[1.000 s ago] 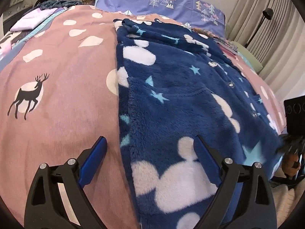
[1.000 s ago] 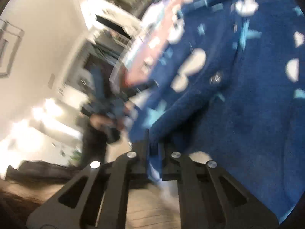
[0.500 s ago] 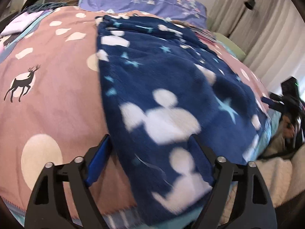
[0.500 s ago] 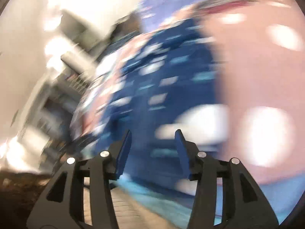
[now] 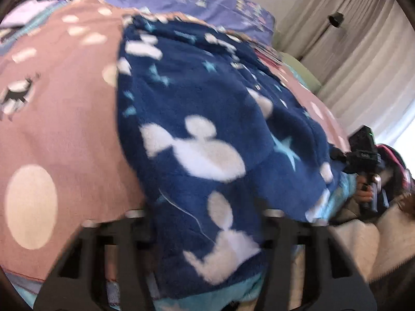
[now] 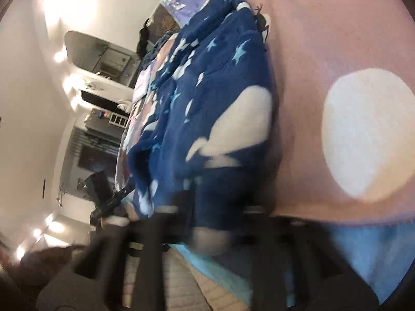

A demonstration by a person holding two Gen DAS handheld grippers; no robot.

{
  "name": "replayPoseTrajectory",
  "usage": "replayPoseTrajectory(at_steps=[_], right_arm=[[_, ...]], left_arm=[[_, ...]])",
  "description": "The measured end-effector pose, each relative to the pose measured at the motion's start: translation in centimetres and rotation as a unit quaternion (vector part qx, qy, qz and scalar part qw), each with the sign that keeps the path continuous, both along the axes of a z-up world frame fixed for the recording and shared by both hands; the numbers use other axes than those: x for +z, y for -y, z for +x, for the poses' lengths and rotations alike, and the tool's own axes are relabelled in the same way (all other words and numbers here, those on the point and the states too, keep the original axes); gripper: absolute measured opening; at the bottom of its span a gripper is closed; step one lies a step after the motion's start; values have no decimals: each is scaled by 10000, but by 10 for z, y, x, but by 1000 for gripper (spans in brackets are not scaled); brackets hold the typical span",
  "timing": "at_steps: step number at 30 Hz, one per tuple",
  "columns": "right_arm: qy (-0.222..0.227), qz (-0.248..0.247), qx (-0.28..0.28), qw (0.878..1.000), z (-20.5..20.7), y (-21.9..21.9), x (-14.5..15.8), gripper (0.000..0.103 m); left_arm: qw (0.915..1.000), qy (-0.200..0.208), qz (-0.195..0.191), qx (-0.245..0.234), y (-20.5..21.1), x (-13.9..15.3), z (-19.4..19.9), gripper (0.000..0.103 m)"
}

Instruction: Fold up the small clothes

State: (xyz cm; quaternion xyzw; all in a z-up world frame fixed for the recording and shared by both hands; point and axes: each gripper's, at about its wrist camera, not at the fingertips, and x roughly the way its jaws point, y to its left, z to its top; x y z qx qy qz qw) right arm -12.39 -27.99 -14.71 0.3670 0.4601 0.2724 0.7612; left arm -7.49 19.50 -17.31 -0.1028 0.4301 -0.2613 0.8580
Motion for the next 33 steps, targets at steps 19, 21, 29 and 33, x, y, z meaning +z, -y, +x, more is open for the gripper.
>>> replayPoseTrajectory(at_steps=[19, 21, 29, 33], right_arm=[[4149, -129, -533, 9082, -107, 32, 221, 12], [3699, -349, -668, 9260, -90, 33, 206, 13], [2072, -49, -1122, 9718, 36, 42, 134, 13], [2001, -57, -1123, 9733, 90, 36, 134, 13]], left_arm=[[9479, 2965, -1162, -108, 5, 212, -84, 14], [9584, 2620, -1133, -66, 7, 195, -73, 14], [9848, 1213, -1159, 444, 4, 124, 23, 15], [9853, 1260, -1059, 461, 11, 137, 69, 15]])
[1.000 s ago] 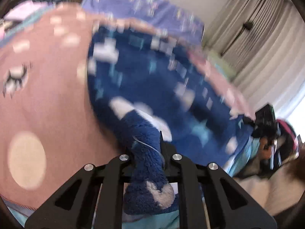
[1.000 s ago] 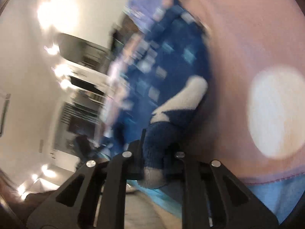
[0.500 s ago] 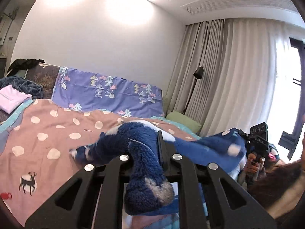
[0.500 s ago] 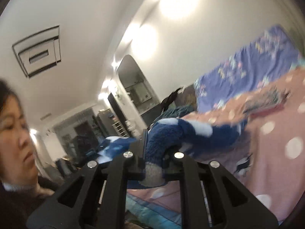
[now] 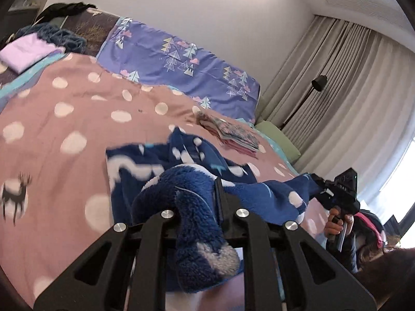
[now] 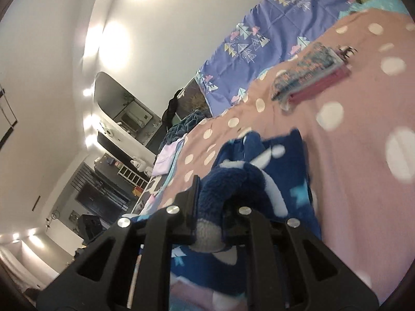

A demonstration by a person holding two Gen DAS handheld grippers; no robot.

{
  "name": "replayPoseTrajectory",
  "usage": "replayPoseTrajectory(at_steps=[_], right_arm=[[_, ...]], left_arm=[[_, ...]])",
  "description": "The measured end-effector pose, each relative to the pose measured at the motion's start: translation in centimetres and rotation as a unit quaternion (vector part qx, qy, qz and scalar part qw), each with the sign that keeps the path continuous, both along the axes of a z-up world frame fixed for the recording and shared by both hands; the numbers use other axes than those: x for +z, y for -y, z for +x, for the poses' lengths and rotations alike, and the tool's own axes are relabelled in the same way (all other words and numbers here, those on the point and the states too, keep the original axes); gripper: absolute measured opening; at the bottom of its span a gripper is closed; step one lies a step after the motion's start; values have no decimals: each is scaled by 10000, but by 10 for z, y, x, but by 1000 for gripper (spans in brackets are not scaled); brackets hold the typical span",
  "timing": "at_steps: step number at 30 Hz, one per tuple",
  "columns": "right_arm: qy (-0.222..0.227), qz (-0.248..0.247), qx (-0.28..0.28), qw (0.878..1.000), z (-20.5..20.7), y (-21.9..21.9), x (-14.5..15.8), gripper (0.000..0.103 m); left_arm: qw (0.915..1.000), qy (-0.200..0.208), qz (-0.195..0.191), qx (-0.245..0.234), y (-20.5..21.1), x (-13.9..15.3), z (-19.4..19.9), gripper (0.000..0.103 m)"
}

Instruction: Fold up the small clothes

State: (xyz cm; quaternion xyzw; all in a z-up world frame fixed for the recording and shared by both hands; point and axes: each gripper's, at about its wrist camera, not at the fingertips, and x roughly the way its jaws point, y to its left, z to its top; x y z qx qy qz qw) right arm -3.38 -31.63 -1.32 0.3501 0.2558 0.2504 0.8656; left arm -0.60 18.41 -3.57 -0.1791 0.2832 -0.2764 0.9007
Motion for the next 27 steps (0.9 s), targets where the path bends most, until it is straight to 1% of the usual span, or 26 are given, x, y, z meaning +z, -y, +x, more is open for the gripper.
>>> replayPoseTrajectory(at_steps=[4, 6, 8, 9, 10, 11, 12, 14, 16, 18, 19, 21, 22, 23, 24, 25, 27], right_arm=[[39, -99, -61, 9999, 55, -3, 8, 14], [-68, -231, -214, 9995, 78, -3, 2, 16], [-418, -487, -396, 9971, 106, -6, -22, 16], [-633, -585, -441, 9953, 120, -8, -37, 16], [-924, -706, -474, 9921, 131, -11, -56, 16], [-1144, -803, -522, 9888, 139, -14, -72, 16], [-1238, -848, -563, 9871, 144, -15, -81, 16], [-1266, -813, -620, 9867, 143, -15, -94, 17], [-1182, -810, -591, 9879, 140, -14, -94, 17], [-1142, -902, -554, 9878, 138, -15, -90, 18], [-1102, -1000, -543, 9874, 136, -16, -87, 19], [-1015, -1157, -558, 9865, 131, -17, -82, 27], [-941, -1255, -536, 9862, 129, -17, -77, 42], [-867, -1354, -505, 9857, 125, -18, -74, 51], [-752, -1503, -447, 9848, 118, -19, -69, 52], [-570, -1842, -367, 9806, 109, -22, -63, 53], [-403, -2390, -304, 9697, 99, -25, -60, 61]], left_arm=[[9996, 103, 232, 127, 5, 11, 45, 16], [9992, 79, 339, 207, 6, 3, 69, 17], [9970, -186, 637, 407, 10, -24, 99, 18], [9952, -381, 782, 455, 13, -41, 114, 18], [9919, -679, 939, 522, 16, -65, 130, 18], [9894, -922, 983, 550, 18, -86, 141, 18], [9892, -1040, 887, 519, 18, -99, 146, 19], [9913, -992, 674, 537, 14, -106, 148, 20], [9926, -964, 558, 492, 10, -102, 147, 20], [9927, -954, 583, 459, 9, -99, 144, 24], [9926, -944, 623, 439, 9, -95, 142, 30], [9930, -894, 626, 460, 9, -91, 134, 42], [9935, -831, 612, 485, 8, -86, 128, 53], [9942, -737, 603, 502, 6, -82, 121, 59], [9947, -635, 609, 528, 3, -77, 112, 61], [9948, -489, 655, 606, -3, -69, 101, 65], [9949, -180, 681, 723, -17, -58, 81, 70]])
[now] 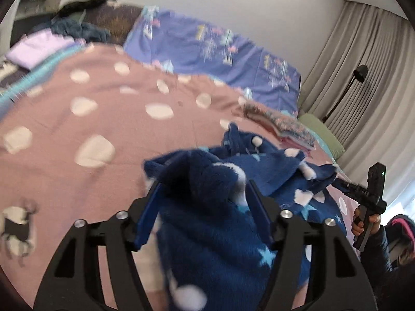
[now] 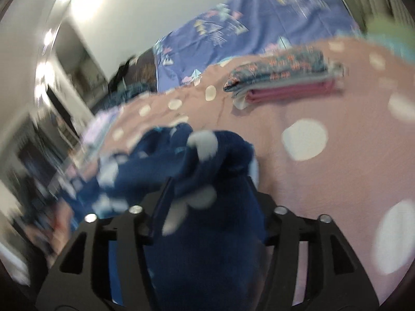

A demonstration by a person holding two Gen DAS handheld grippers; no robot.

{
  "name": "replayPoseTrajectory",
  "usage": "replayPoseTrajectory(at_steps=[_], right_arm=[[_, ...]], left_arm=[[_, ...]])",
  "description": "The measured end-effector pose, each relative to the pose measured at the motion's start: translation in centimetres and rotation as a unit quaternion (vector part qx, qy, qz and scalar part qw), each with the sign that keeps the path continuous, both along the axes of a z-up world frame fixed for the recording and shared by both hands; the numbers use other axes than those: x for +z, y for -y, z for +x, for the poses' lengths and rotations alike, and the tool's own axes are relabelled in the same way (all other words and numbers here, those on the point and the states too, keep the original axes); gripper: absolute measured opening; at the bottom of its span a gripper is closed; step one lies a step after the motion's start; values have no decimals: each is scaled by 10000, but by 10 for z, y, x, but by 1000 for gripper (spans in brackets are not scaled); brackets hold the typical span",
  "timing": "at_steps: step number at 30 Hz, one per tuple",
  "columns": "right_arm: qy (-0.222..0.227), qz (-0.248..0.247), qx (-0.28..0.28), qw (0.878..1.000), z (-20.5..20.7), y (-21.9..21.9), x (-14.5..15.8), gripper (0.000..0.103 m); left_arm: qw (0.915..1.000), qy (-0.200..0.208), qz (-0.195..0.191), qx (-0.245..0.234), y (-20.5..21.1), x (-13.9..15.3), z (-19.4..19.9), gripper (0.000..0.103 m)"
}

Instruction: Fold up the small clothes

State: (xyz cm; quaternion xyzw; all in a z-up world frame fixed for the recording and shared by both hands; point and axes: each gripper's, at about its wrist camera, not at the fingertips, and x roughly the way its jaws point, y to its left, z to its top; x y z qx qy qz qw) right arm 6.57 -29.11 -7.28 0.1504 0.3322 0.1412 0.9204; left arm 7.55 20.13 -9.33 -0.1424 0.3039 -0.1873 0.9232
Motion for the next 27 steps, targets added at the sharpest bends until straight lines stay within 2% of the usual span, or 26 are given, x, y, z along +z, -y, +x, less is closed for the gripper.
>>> replayPoseTrajectory(at_steps=[2, 4, 6, 8, 10, 12, 15, 17, 18, 20, 23, 25, 27], right_arm=[[-62, -744, 160, 9971, -5, -8, -3, 62], [-263, -1165, 314, 9923, -2, -15, -11, 63], [-411, -1321, 360, 9897, 5, -21, -17, 65], [-468, -1397, 394, 9883, 18, -26, -22, 66], [-455, -1388, 405, 9884, 29, -28, -23, 68], [-444, -1388, 440, 9883, 43, -30, -20, 68], [-395, -1061, 410, 9927, 71, -27, -6, 68], [-485, -544, 220, 9971, 89, -16, -1, 68], [-611, -210, 38, 9979, 100, -8, -1, 68], [-766, 91, -162, 9969, 111, 2, -5, 68], [-799, 177, -92, 9966, 112, 7, -10, 68], [-824, 216, -3, 9964, 111, 10, -14, 68], [-877, 336, 113, 9955, 112, 11, -18, 68]], left_arm=[[9997, 242, 53, 72, -10, 7, -13, 83], [9992, 121, 351, 142, -10, 3, -10, 84], [9966, -186, 775, 187, -3, -8, 1, 84], [9886, -443, 1432, 101, 13, -23, 13, 84], [9802, -380, 1943, -32, 26, -32, 21, 84], [9777, -248, 2082, -109, 31, -31, 31, 84], [9844, -50, 1753, -142, 30, -16, 63, 88], [9875, -37, 1563, 206, 22, -11, 86, 89], [9900, -117, 1328, 470, 13, -9, 100, 89], [9940, -195, 807, 711, 0, -4, 112, 89], [9973, 5, 168, 714, -17, 8, 107, 92], [9966, 104, -21, 813, -28, 12, 104, 97], [9963, -37, -179, 844, -34, 7, 109, 97]])
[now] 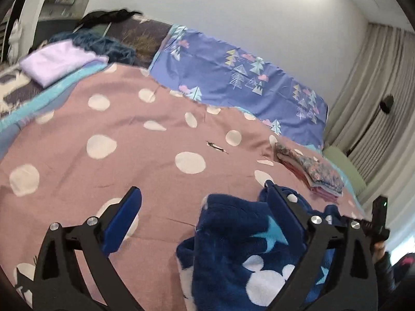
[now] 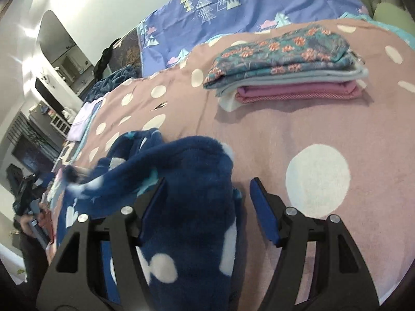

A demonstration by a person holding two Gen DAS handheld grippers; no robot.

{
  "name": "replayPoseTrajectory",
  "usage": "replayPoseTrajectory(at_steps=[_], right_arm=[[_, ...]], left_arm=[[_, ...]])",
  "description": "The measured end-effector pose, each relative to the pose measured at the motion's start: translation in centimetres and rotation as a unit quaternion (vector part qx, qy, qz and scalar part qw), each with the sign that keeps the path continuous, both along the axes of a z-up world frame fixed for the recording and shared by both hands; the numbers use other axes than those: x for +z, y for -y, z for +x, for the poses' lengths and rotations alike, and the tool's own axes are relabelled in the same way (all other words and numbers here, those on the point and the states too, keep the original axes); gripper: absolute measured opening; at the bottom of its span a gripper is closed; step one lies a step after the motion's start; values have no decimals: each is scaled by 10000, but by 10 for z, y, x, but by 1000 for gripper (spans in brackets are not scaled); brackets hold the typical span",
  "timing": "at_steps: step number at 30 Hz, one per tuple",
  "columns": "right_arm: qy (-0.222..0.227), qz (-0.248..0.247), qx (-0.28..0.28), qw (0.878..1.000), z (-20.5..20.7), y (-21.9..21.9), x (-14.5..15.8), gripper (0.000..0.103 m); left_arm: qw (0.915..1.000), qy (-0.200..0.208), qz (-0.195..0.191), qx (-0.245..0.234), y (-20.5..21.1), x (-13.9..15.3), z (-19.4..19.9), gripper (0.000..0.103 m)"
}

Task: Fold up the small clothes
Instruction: 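Lift the hem with both grippers and fold it toward the collar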

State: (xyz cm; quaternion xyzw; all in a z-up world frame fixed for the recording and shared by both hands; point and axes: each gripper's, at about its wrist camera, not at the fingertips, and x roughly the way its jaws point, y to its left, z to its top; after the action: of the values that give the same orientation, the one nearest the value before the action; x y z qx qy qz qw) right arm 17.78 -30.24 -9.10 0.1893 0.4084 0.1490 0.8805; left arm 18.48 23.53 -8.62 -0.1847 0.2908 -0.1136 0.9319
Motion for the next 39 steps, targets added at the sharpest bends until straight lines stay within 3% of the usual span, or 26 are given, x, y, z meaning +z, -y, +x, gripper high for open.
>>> replayPoseTrajectory(at_steps=[5, 7, 8, 9, 10, 11, 13, 15, 18, 20, 22, 23, 25, 27, 30, 32, 35, 39], right_arm=[[-141, 539, 356, 9978, 13, -3, -7, 68], [-204, 651, 365, 9970, 21, -3, -10, 68], [-240, 701, 339, 9967, 24, -3, -10, 62], [-258, 723, 301, 9966, 27, -3, -11, 42], [-282, 691, 265, 9969, 29, -4, -10, 28], [-296, 648, 239, 9972, 29, -4, -7, 13], [-62, 720, 229, 9971, 22, -3, 5, 12], [339, 833, 323, 9954, 8, -1, 23, 11], [934, 1017, 372, 9897, -8, 3, 54, 11], [995, 917, 234, 9905, -2, 4, 59, 13], [706, 733, 176, 9947, 16, -1, 45, 18], [456, 666, 163, 9966, 25, -3, 33, 23], [-112, 412, 19, 9991, 41, -7, -1, 24], [-398, 342, -104, 9986, 44, -6, -26, 24], [-446, 670, -188, 9966, 38, 6, -37, 27], [-361, 774, -299, 9959, 30, 15, -31, 35], [-252, 797, -239, 9962, 17, 26, -25, 36], [-374, 1001, -171, 9941, 0, 47, -22, 37]], left_arm=[[9909, -918, -697, -702, 13, -40, 31, 97], [9863, -1141, -737, -931, 27, -52, 43, 97], [9860, -1190, -686, -942, 33, -56, 46, 96], [9858, -1254, -593, -942, 40, -59, 51, 91], [9849, -1264, -538, -1050, 48, -60, 56, 55], [9836, -1261, -521, -1175, 53, -60, 60, 9], [9876, -936, -335, -1215, 58, -44, 52, 9], [9923, -207, -138, -1215, 58, -12, 32, 9], [9939, 232, -71, -1077, 51, 15, 21, 9], [9954, 213, 285, -887, 51, 17, 30, 10], [9951, -194, 546, -804, 55, -6, 50, 15], [9937, -495, 654, -767, 57, -22, 59, 19], [9893, -981, 804, -726, 61, -51, 71, 34], [9850, -1285, 858, -773, 63, -72, 73, 40], [9872, -1174, 856, -658, 53, -71, 67, 52], [9902, -1017, 805, -511, 47, -59, 59, 53], [9909, -746, 1042, -421, 54, -31, 40, 53], [9837, -239, 1472, -1007, 108, 9, -5, 53]])
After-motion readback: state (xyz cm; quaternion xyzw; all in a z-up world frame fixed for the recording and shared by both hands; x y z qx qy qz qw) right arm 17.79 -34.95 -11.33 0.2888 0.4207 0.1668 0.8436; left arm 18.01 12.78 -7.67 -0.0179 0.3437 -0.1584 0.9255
